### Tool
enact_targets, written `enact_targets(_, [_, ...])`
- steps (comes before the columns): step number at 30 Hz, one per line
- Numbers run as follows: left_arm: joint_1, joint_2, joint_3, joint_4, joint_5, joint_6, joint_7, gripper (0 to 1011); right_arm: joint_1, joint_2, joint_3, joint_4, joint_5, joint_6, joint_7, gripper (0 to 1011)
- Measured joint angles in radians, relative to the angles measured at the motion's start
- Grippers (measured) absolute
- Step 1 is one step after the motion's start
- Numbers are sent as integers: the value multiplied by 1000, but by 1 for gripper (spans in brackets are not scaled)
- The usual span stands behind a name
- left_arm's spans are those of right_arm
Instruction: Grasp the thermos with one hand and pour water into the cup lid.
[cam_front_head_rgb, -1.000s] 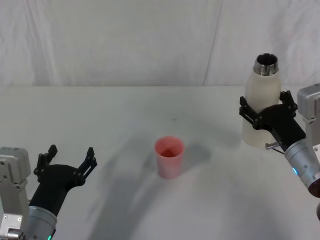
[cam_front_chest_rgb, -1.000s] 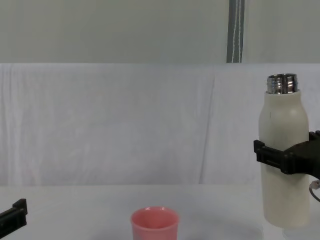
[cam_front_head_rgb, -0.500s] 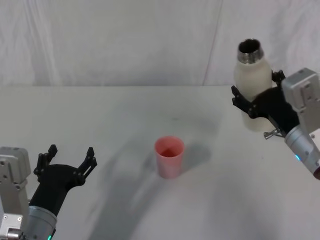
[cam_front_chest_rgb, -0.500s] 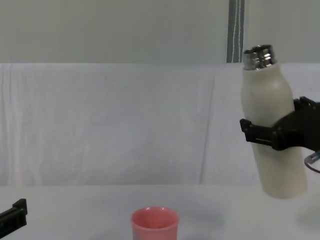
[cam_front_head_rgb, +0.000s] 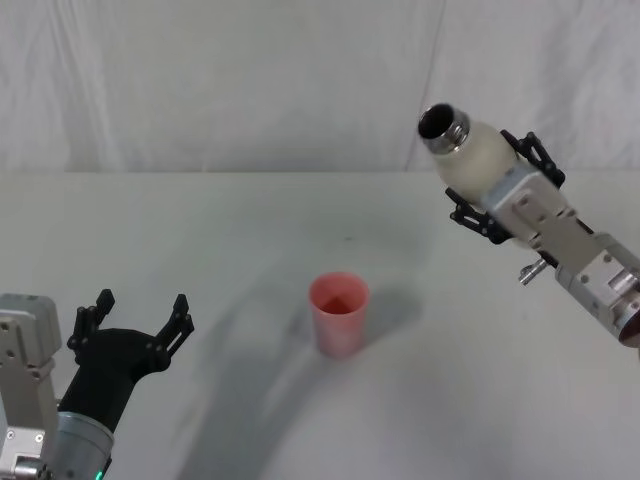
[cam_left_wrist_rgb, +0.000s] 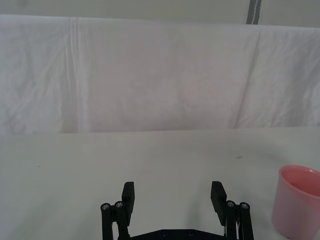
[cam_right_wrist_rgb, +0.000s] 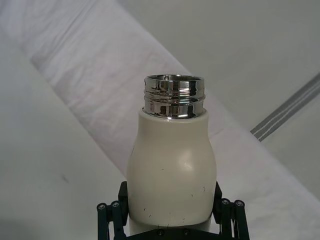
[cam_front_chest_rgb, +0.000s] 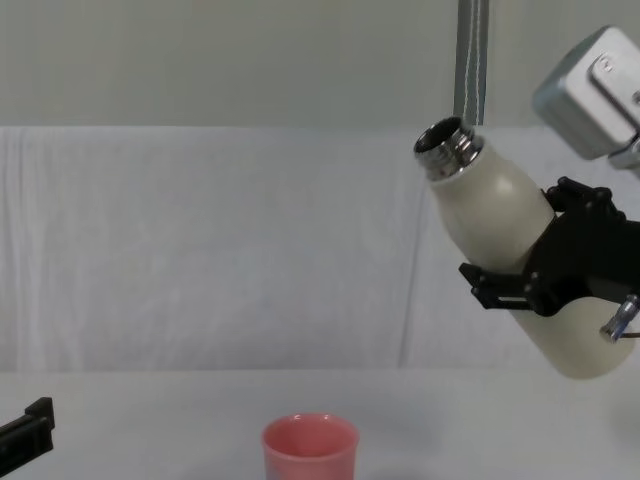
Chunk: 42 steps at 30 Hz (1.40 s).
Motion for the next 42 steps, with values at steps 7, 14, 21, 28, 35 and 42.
enact_targets(7, [0, 0, 0, 0, 0, 0, 0, 1001, 11, 18, -40, 5, -91, 5, -2, 955])
enact_targets(14, [0, 0, 0, 0, 0, 0, 0, 1001, 34, 38, -89, 35, -197, 14, -2, 955])
enact_targets(21, [0, 0, 0, 0, 0, 0, 0, 1001, 54, 51, -144, 72, -308, 20, -11, 955])
enact_targets(28, [0, 0, 0, 0, 0, 0, 0, 1001, 60, 51, -175, 88, -357, 20, -16, 955])
enact_targets(35, [0, 0, 0, 0, 0, 0, 0, 1001, 71, 52, -213, 108, -405, 11, -17, 955])
enact_targets(42, [0, 0, 0, 0, 0, 0, 0, 1001, 87, 53, -235, 128, -434, -2, -21, 955])
